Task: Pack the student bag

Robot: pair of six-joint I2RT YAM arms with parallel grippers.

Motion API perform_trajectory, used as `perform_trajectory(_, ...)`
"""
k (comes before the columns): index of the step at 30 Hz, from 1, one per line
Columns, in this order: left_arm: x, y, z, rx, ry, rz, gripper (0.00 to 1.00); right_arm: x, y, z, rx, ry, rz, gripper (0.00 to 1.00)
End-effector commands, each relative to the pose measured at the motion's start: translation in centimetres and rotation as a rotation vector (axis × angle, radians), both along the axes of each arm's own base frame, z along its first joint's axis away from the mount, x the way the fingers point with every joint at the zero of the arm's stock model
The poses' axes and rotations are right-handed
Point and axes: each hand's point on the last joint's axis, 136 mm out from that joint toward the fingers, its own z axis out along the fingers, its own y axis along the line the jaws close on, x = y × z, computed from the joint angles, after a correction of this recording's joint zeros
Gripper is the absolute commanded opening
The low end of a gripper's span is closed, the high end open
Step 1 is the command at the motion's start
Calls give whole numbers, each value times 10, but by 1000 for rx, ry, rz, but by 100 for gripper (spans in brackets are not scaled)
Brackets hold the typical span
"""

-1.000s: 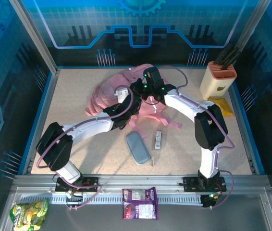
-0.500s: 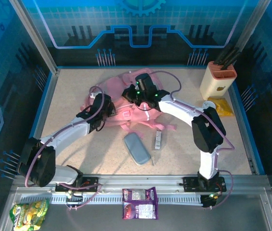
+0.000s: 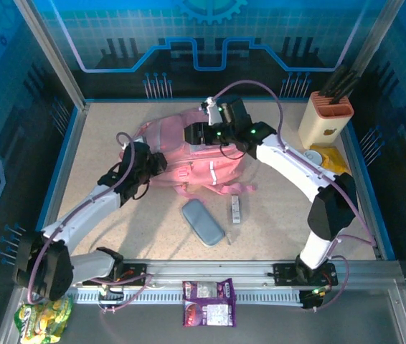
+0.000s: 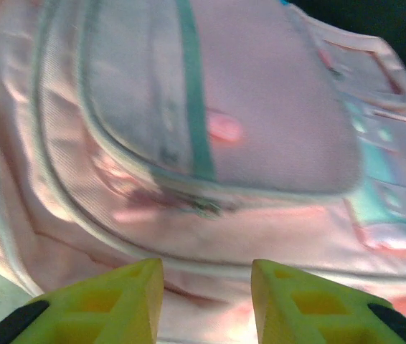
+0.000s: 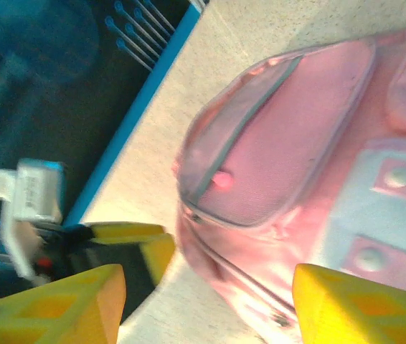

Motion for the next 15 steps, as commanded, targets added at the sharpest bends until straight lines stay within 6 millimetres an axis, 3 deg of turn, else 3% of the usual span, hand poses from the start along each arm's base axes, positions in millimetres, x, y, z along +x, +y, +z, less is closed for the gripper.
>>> perform_trajectory(1,-19,-32,-8,-92,68,-49,38,-29,-17,-42,-326,-113,353,62)
perform_trajectory(8,-18,-76,-13,-71,95,-145,39,-18,-27,-66,-529,-280,482,65)
perform_trajectory(15,-11,-78,-17,-48,94,-144,39,-13,-23,-88,-639,-413,634,65)
